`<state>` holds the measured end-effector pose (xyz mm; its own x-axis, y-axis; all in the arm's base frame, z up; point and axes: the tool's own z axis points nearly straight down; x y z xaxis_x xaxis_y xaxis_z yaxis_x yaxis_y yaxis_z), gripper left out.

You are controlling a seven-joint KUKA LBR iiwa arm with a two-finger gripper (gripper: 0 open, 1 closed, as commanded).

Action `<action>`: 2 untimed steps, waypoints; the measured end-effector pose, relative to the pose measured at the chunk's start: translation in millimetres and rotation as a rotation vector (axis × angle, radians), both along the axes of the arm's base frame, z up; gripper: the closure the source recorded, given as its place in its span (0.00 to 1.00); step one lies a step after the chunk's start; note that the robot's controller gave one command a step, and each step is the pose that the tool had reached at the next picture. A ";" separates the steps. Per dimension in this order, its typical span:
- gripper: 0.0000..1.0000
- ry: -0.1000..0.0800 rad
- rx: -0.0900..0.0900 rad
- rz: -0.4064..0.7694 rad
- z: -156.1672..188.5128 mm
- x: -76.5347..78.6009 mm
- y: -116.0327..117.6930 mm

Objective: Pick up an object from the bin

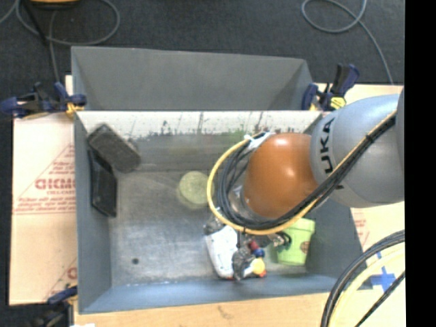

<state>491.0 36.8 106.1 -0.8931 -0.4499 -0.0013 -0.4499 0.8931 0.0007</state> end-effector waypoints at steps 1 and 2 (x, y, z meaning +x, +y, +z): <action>0.00 -0.004 0.001 0.184 -4.5 9.9 -7.2; 0.00 -0.007 0.002 0.370 -11.3 21.4 -11.2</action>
Offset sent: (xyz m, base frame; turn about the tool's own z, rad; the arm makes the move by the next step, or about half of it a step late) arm 0.0293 -0.0165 -0.0253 -0.2729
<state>512.4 25.6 94.8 -0.6702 -0.7421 -0.0080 -0.7421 0.6702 -0.0020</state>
